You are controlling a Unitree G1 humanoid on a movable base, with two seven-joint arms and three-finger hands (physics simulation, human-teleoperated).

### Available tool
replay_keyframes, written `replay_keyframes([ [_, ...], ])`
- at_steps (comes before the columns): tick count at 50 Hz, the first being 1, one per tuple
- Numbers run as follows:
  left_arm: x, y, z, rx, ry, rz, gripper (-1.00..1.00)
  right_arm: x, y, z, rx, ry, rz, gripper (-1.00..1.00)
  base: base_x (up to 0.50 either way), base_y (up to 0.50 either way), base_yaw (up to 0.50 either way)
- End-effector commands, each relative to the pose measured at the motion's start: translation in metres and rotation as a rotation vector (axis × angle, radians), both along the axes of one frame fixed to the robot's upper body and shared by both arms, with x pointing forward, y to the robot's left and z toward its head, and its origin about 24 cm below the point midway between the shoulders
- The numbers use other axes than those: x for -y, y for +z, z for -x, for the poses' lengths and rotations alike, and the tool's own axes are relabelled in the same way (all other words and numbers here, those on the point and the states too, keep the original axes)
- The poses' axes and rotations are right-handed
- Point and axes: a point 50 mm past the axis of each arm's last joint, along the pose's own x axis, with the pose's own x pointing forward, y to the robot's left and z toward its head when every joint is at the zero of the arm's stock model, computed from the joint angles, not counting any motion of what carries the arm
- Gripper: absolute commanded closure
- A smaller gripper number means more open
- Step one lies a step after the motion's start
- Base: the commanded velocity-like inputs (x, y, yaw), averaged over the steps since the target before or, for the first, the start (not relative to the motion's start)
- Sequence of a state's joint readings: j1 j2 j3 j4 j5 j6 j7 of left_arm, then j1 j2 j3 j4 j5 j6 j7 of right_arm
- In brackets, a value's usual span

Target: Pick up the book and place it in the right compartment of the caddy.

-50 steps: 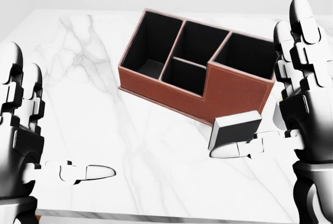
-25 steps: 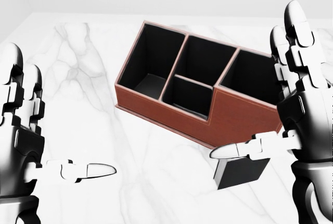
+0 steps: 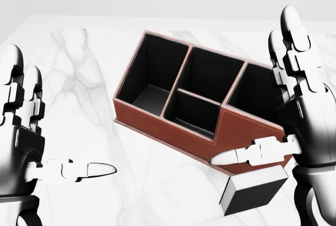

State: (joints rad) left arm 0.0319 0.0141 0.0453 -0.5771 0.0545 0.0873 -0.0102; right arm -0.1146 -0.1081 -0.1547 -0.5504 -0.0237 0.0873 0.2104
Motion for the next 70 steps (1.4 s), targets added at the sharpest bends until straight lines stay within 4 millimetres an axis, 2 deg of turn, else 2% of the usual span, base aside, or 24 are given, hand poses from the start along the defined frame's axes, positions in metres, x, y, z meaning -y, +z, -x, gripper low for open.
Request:
replay_keyframes([
  [1, -0.002, -0.001, 0.000, -0.007, 0.003, 0.002, -1.00, -0.007, 0.004, 0.018, 0.025, 0.049, 0.076, -1.00, 0.00, 0.00, 0.00],
  [5, -0.002, -0.003, -0.001, -0.014, 0.003, 0.005, -1.00, -0.010, 0.006, 0.023, 0.033, 0.016, 0.140, -1.00, 0.00, 0.00, 0.00],
  [13, -0.002, -0.009, -0.005, -0.044, -0.003, 0.010, -1.00, -0.024, 0.011, 0.038, 0.161, -0.001, 0.344, -1.00, 0.00, 0.00, 0.00],
  [20, -0.002, -0.010, -0.004, -0.046, -0.008, 0.013, -1.00, -0.032, 0.004, 0.044, 0.115, -0.016, 0.486, -1.00, 0.00, 0.00, 0.00],
  [25, -0.002, -0.010, -0.003, -0.045, -0.013, 0.020, -1.00, -0.038, 0.002, 0.049, 0.105, -0.012, 0.519, -1.00, 0.00, 0.00, 0.00],
  [28, -0.002, -0.011, -0.002, -0.050, -0.016, 0.020, -1.00, -0.041, -0.002, 0.051, 0.080, -0.016, 0.560, -0.91, 0.00, 0.00, 0.00],
  [32, -0.005, -0.011, -0.002, -0.053, -0.014, 0.024, -1.00, -0.045, -0.005, 0.053, 0.064, -0.024, 0.601, -0.90, 0.00, 0.00, 0.00],
  [34, -0.006, -0.013, -0.002, -0.060, -0.014, 0.027, -1.00, -0.048, -0.008, 0.054, 0.052, -0.022, 0.632, -0.79, 0.00, 0.00, 0.00],
  [37, -0.007, -0.014, -0.002, -0.065, -0.013, 0.029, -1.00, -0.050, -0.010, 0.055, 0.039, -0.014, 0.647, -0.77, 0.00, 0.00, 0.00],
  [46, -0.011, -0.012, 0.002, -0.053, -0.007, 0.036, -1.00, -0.058, -0.029, 0.052, -0.044, -0.019, 0.765, -0.68, 0.00, 0.00, 0.00],
  [49, -0.011, -0.011, 0.002, -0.048, -0.005, 0.040, -1.00, -0.052, -0.048, 0.046, -0.118, -0.072, 0.831, -0.59, 0.00, 0.00, 0.00],
  [54, -0.010, -0.011, 0.002, -0.048, -0.007, 0.043, -1.00, -0.046, -0.064, 0.040, -0.172, -0.142, 0.911, -0.55, 0.00, 0.00, 0.00],
  [70, -0.010, -0.012, 0.002, -0.056, -0.001, 0.048, -1.00, -0.039, -0.087, 0.030, -0.258, -0.185, 0.993, -0.26, 0.00, 0.00, 0.00],
])
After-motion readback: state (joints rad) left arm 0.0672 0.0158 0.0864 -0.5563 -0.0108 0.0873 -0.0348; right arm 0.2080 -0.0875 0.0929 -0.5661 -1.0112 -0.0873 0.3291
